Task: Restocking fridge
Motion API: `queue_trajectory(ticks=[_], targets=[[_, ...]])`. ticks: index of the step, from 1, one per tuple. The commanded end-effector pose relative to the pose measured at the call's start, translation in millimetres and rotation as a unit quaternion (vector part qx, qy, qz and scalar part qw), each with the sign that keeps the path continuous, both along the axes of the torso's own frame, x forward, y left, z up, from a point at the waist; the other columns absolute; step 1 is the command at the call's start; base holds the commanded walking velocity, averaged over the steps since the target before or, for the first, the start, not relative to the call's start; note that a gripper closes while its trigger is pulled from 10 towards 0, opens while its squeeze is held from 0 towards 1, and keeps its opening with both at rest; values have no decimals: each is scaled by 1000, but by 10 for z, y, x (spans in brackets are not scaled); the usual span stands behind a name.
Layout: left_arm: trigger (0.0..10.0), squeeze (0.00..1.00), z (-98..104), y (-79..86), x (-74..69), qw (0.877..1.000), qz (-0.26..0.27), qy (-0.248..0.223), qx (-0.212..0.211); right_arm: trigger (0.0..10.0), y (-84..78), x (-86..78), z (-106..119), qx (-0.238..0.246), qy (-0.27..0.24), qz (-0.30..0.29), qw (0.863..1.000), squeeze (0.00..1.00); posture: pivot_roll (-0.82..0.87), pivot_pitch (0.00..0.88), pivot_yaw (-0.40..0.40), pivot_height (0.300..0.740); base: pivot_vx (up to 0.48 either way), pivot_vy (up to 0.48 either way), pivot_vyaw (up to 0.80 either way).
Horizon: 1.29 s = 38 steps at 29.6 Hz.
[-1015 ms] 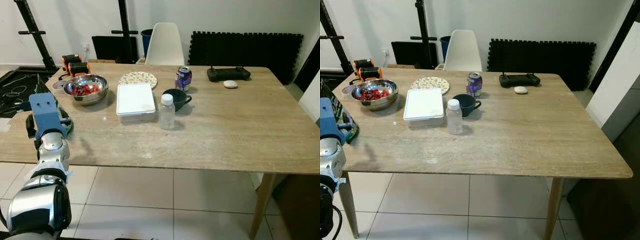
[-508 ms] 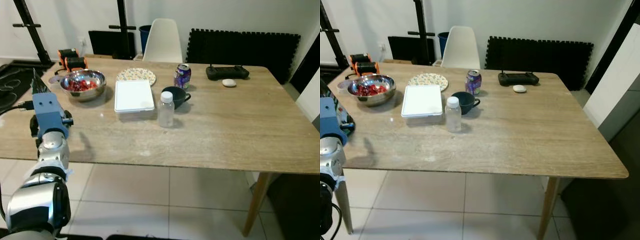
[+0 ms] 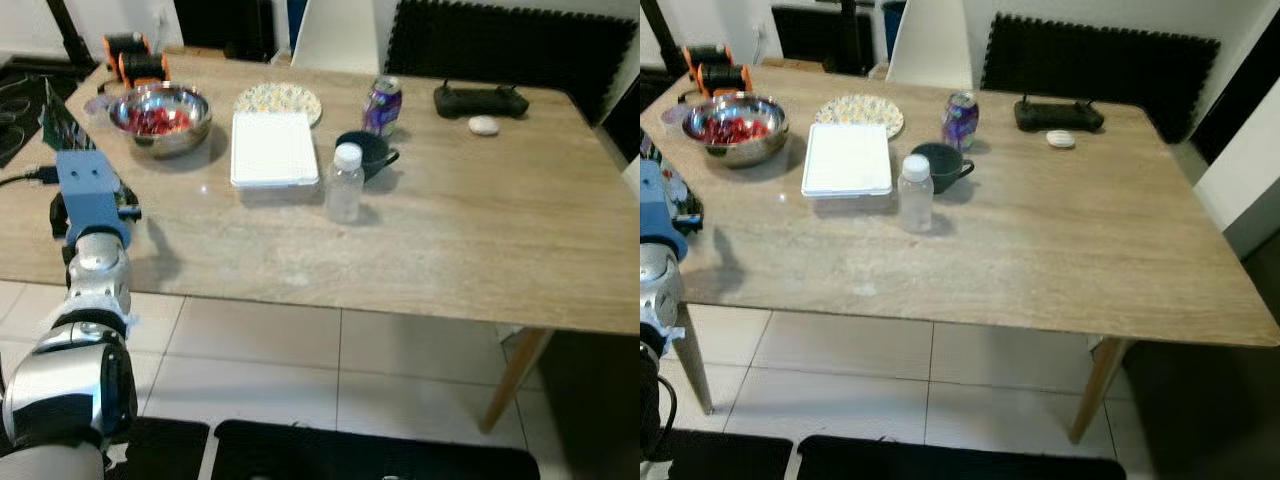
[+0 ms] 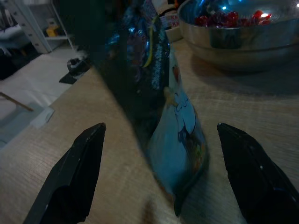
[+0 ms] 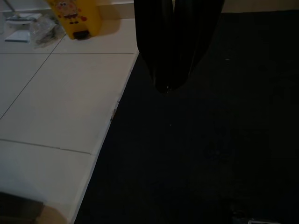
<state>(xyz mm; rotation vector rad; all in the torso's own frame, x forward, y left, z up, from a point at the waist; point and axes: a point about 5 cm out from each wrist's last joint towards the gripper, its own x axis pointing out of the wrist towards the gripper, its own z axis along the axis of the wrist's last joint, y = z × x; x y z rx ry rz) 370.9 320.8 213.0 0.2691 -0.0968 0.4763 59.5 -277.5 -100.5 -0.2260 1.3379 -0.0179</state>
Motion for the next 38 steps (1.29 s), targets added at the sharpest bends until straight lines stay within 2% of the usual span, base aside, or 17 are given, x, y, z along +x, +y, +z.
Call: queue_trajectory(ticks=[1,9,16,17,19,20,27,37,38], targets=[[10000,0,157,71,-13,1000,1,-16,27,10000,-78,-109,15,-7,11,3,1000,0,-79,283,-78,740,0,0,0],[10000,0,358,-40,72,998,-22,-41,38,10000,-179,-153,61,-15,5,31,999,0,-103,344,-90,740,0,0,0],[10000,0,409,-44,85,998,-21,-46,37,10000,-275,-221,101,-23,7,42,999,0,-121,370,-108,740,0,0,0],[9137,0,433,-30,80,998,-18,-50,38,10000,-297,-246,110,-25,9,45,999,0,-127,374,-110,740,0,0,0],[9137,0,433,-30,80,998,-18,-50,38,10000,-297,-246,110,-25,9,45,999,0,-127,374,-110,740,0,0,0],[0,0,451,-8,71,998,-15,-53,37,10000,-320,-275,119,-27,12,46,999,0,-133,379,-114,740,0,0,0],[0,0,459,46,43,998,-6,-57,35,10000,-348,-317,131,-30,14,47,998,0,-139,375,-112,740,0,0,0],[0,0,536,71,25,996,-4,-81,35,10000,-234,-158,91,-21,-1,48,999,0,-122,328,-101,740,0,0,0],[0,0,555,72,20,995,-4,-90,33,10000,-216,-121,87,-20,-5,46,999,0,-117,301,-96,740,0,0,0]])
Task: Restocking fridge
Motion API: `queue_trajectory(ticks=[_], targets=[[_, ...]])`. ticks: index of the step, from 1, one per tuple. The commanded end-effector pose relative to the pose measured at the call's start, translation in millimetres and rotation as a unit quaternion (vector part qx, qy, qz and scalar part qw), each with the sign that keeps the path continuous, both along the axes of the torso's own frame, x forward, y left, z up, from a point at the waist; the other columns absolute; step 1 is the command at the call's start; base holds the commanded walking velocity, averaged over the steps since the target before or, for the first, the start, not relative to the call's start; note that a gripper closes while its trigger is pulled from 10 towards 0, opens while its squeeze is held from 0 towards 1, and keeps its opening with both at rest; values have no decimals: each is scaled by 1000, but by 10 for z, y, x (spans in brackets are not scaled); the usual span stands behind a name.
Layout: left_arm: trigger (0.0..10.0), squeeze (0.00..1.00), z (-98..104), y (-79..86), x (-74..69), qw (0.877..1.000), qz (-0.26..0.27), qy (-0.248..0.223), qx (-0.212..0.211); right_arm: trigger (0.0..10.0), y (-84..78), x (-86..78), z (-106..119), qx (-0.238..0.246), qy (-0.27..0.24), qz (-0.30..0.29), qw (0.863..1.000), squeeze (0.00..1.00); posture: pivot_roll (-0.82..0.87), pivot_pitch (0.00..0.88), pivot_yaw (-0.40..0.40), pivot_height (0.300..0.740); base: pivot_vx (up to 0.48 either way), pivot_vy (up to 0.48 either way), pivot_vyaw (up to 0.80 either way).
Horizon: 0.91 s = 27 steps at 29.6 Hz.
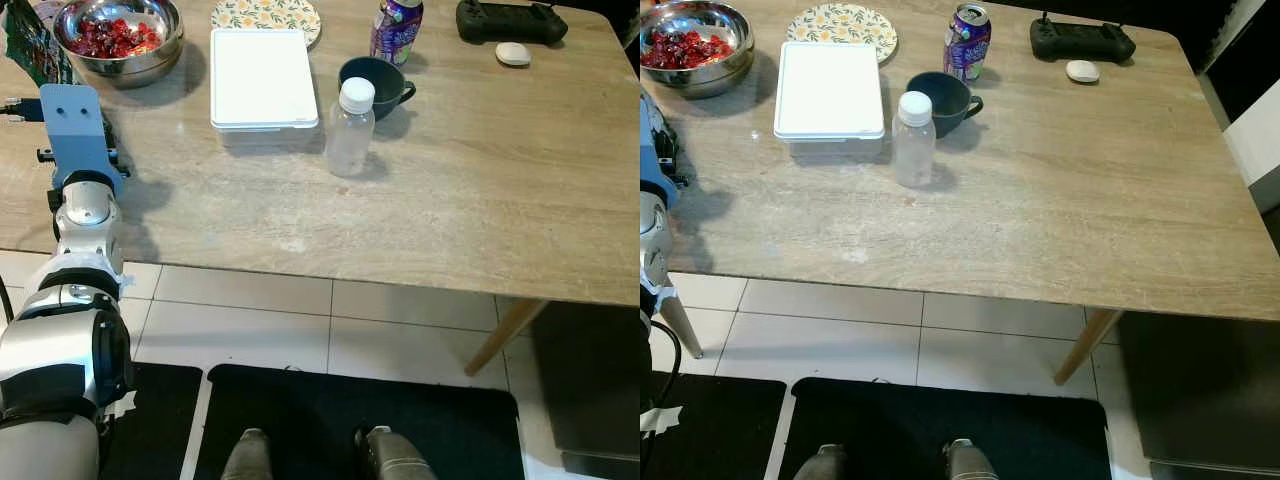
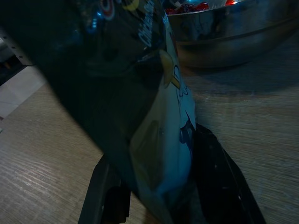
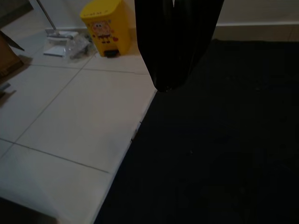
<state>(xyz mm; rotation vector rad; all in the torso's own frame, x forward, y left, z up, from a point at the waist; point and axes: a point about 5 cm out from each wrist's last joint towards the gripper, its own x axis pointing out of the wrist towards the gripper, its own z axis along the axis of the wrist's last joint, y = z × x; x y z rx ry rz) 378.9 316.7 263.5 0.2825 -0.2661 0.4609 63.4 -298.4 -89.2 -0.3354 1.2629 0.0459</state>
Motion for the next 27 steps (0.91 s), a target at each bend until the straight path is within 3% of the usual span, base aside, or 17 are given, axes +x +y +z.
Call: queue_trajectory(ticks=[1,5,6,7,11,14,15,19,20,21,22,23,24,25,26,27], targets=[[0,0,97,131,-77,999,15,-31,-2,10000,9,-121,-30,1,21,-15,1000,0,-114,287,-94,740,0,0,0],[0,0,194,173,-115,997,13,-75,-30,10000,50,-29,-36,7,11,-23,1000,0,-107,251,-86,740,0,0,0],[4000,0,275,190,-152,993,2,-112,-38,10000,76,39,-37,12,2,-30,999,0,-96,212,-79,740,0,0,0],[10000,0,303,222,-190,989,-4,-136,-51,10000,90,71,-37,15,-2,-33,999,0,-87,185,-73,740,0,0,0],[10000,0,304,263,-240,985,-9,-161,-68,10000,113,132,-37,17,-8,-37,999,0,-73,156,-69,740,0,0,0],[10000,0,117,451,-439,982,18,-176,-70,10000,162,186,-49,22,-11,-48,999,0,-65,87,-49,740,0,0,0],[10000,0,117,451,-439,982,18,-176,-70,10000,162,186,-49,22,-11,-48,999,0,-65,87,-49,740,0,0,0],[10000,0,-230,886,-829,983,134,-119,-36,10000,228,252,-63,29,-15,-62,998,0,-14,32,-42,740,0,0,0],[10000,0,-230,886,-829,983,134,-119,-36,10000,228,252,-63,29,-15,-62,998,0,-14,32,-42,740,0,0,0],[10000,0,-293,1038,-974,978,178,-102,-28,10000,240,253,-69,31,-13,-65,997,0,-4,15,-42,740,0,0,0],[10000,0,-293,1038,-974,978,178,-102,-28,10000,240,253,-69,31,-13,-65,997,0,-4,15,-42,740,0,0,0],[10000,0,-351,1202,-1153,970,227,-88,-22,10000,246,256,-71,32,-11,-69,997,0,5,10,-43,740,0,0,0],[10000,0,-351,1202,-1153,970,227,-88,-22,10000,246,256,-71,32,-11,-69,997,0,5,10,-43,740,0,0,0],[10000,0,-406,1327,-1300,961,267,-73,-22,10000,250,267,-71,32,-11,-71,997,0,10,6,-43,740,0,0,0],[10000,0,-406,1327,-1300,961,267,-73,-22,10000,250,267,-71,32,-11,-71,997,0,10,6,-43,740,0,0,0],[10000,0,-489,1440,-1460,950,304,-64,-36,10000,258,287,-70,33,-11,-72,997,0,6,0,-39,740,0,0,0]])
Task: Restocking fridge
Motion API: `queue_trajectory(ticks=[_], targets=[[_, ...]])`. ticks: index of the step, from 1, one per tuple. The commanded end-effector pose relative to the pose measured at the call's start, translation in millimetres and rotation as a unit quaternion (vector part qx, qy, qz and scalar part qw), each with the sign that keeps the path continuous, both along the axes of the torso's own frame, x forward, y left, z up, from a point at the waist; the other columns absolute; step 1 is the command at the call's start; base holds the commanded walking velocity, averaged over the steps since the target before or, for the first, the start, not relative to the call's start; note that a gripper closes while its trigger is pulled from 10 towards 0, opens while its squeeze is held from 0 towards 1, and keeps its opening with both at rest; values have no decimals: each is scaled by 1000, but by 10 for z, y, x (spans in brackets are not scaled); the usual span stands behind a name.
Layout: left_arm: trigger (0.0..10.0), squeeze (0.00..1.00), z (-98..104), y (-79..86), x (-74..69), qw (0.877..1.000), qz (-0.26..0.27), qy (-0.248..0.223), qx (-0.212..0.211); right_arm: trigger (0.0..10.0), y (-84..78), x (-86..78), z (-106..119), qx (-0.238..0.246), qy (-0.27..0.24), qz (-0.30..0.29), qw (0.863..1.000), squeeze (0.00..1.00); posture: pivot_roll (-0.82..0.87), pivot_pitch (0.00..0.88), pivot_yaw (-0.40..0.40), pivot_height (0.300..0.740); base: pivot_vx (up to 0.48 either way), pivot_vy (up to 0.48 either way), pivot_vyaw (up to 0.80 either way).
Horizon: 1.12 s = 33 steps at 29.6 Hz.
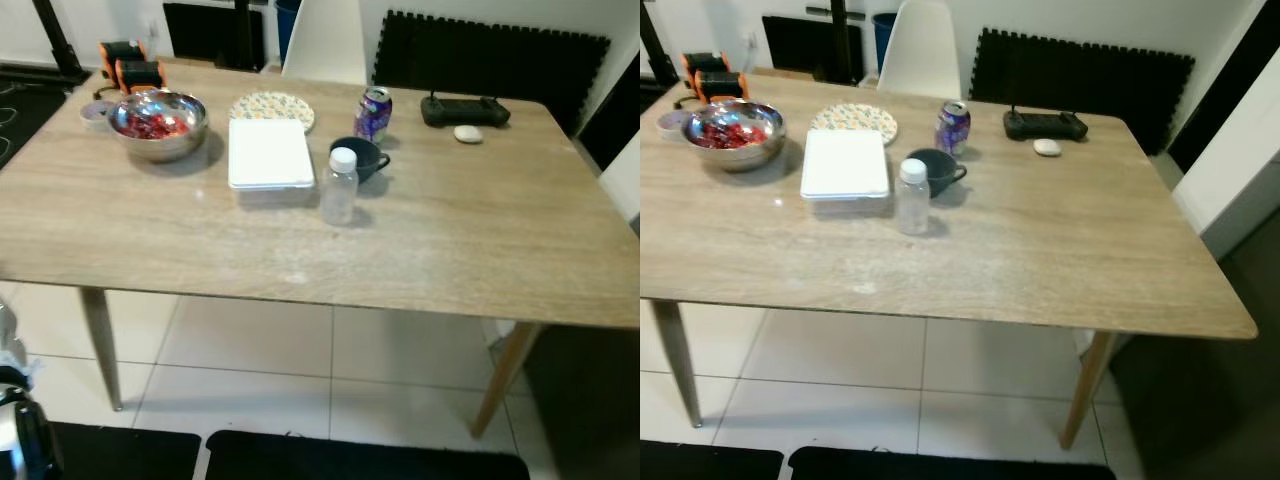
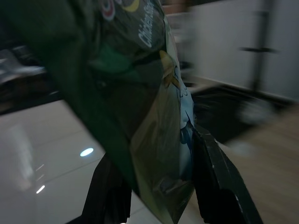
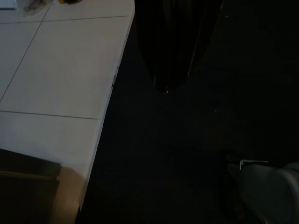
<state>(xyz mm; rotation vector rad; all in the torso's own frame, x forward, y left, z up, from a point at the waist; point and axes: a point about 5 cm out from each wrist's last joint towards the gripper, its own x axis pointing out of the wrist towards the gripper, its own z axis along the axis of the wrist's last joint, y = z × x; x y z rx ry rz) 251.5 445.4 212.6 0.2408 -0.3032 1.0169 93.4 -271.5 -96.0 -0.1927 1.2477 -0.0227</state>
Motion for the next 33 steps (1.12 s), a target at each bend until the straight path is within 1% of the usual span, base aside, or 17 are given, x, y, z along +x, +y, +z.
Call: queue_trajectory(ticks=[1,4,7,10,11,12,13,15,17,18,19,22,26,27,29,32,33], targets=[[10000,0,20,154,-186,999,43,5,1,10000,-11,-13,-2,-3,4,-9,1000,0,6,0,-39,740,0,0,0],[10000,0,-514,338,-649,985,130,82,-81,10000,-2,62,12,-2,-5,-13,1000,0,-4,0,-30,740,0,0,0],[10000,0,-695,333,-753,978,145,105,-108,10000,-6,76,17,-3,-7,-14,1000,0,-1,0,-28,740,0,0,0],[10000,0,-1439,103,-1030,942,160,200,-218,10000,-5,126,28,-6,-12,-16,1000,0,-11,0,-17,740,0,0,0],[10000,0,-1439,103,-1030,942,160,200,-218,10000,-5,126,28,-6,-12,-16,1000,0,-11,0,-17,740,0,0,0],[10000,0,-1661,-5,-1123,927,157,233,-249,10000,-1,139,30,-6,-14,-18,1000,0,-15,0,-15,740,0,0,0],[10000,0,-1661,-5,-1123,927,157,233,-249,10000,-1,139,30,-6,-14,-18,1000,0,-15,0,-15,740,0,0,0],[10000,0,-2020,-238,-1282,900,153,275,-303,10000,7,166,35,-6,-19,-21,1000,0,-30,0,-12,740,0,0,0],[10000,0,-2020,-238,-1282,900,153,275,-303,10000,7,166,35,-6,-19,-21,1000,0,-30,0,-12,740,0,0,0],[10000,0,-2199,-391,-1349,885,144,301,-326,10000,13,173,35,-5,-21,-23,1000,0,-34,0,-11,740,0,0,0],[10000,0,-2199,-391,-1349,885,144,301,-326,10000,13,173,35,-5,-21,-23,1000,0,-34,0,-11,740,0,0,0],[10000,0,-2659,-897,-1540,833,89,407,-363,10000,32,130,15,-8,-15,-25,1000,0,-31,0,-5,740,0,0,0],[10000,0,-2798,-1076,-1625,807,53,456,-372,10000,59,108,-1,-6,-11,-26,1000,0,-27,0,-6,740,0,0,0],[10000,0,-2884,-1227,-1621,787,7,491,-375,10000,90,102,-13,-3,-8,-27,1000,0,-30,0,-6,740,0,0,0],[10000,0,-2898,-1256,-1613,783,-3,496,-375,10000,96,102,-15,-2,-8,-27,1000,0,-30,0,-6,740,0,0,0],[10000,0,-3011,-1593,-1459,754,-109,533,-369,10000,110,113,-17,-1,-7,-25,1000,0,-35,0,-6,740,0,0,0],[10000,0,-3011,-1593,-1459,754,-109,533,-369,10000,110,113,-17,-1,-7,-25,1000,0,-35,0,-6,740,0,0,0]])
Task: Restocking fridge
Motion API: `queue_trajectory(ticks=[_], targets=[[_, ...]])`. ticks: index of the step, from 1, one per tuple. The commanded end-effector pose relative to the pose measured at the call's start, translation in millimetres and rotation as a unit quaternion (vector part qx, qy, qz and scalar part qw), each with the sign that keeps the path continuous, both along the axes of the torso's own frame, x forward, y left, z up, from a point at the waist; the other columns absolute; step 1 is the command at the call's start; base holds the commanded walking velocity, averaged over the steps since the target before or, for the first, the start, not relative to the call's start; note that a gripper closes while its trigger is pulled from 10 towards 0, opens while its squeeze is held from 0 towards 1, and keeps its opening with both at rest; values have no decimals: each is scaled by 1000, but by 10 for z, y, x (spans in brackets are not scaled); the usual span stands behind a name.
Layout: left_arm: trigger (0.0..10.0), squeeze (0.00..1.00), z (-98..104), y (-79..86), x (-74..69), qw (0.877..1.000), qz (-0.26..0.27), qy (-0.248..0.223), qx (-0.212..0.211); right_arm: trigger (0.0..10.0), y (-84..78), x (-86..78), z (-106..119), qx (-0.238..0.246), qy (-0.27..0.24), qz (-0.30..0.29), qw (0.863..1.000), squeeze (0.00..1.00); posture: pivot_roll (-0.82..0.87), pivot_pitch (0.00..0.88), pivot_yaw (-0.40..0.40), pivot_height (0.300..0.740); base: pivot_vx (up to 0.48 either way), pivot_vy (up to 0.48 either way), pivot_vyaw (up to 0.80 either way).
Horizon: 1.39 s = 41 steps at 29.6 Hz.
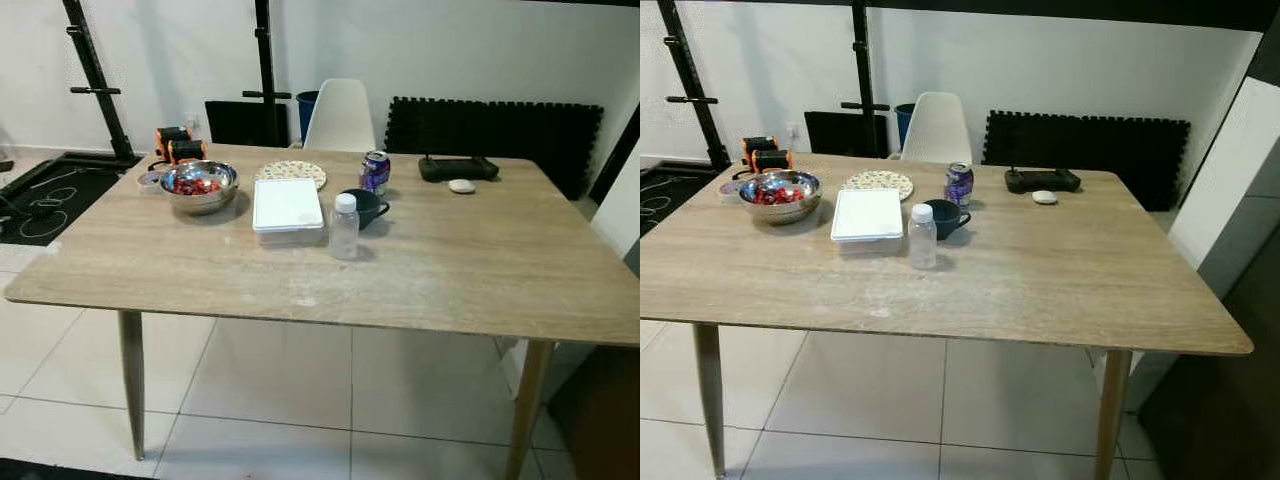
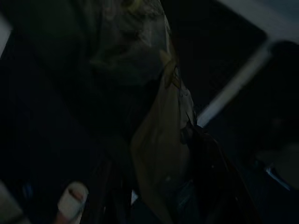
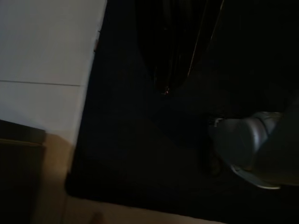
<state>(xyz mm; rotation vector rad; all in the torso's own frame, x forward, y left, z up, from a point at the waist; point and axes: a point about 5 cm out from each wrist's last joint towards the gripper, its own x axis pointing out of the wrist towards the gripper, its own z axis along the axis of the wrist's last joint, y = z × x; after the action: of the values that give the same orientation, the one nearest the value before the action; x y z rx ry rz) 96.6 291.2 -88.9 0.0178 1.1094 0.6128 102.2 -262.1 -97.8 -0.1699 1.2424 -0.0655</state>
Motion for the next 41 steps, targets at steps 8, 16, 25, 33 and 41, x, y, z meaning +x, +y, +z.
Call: queue_trajectory(ticks=[8,16,25,33,41], targets=[[10000,0,-52,-432,328,983,-177,3,-46,10000,49,-37,-26,6,13,3,1000,0,-50,0,-4,740,0,0,0],[10000,0,-81,-582,363,975,-208,10,-77,10000,90,-69,-46,10,24,13,1000,0,-61,0,-4,740,0,0,0],[10000,0,-88,-731,440,958,-272,21,-85,10000,85,-73,-45,5,36,43,998,0,-82,0,-14,740,0,0,0],[10000,0,-71,-770,506,955,-284,16,-89,10000,-5,-107,-28,-8,43,27,999,0,-80,0,-14,740,0,0,-591],[10000,0,-114,-817,410,954,-283,26,-99,10000,17,-132,-41,-7,51,29,998,0,-79,0,-22,740,0,0,-800]])
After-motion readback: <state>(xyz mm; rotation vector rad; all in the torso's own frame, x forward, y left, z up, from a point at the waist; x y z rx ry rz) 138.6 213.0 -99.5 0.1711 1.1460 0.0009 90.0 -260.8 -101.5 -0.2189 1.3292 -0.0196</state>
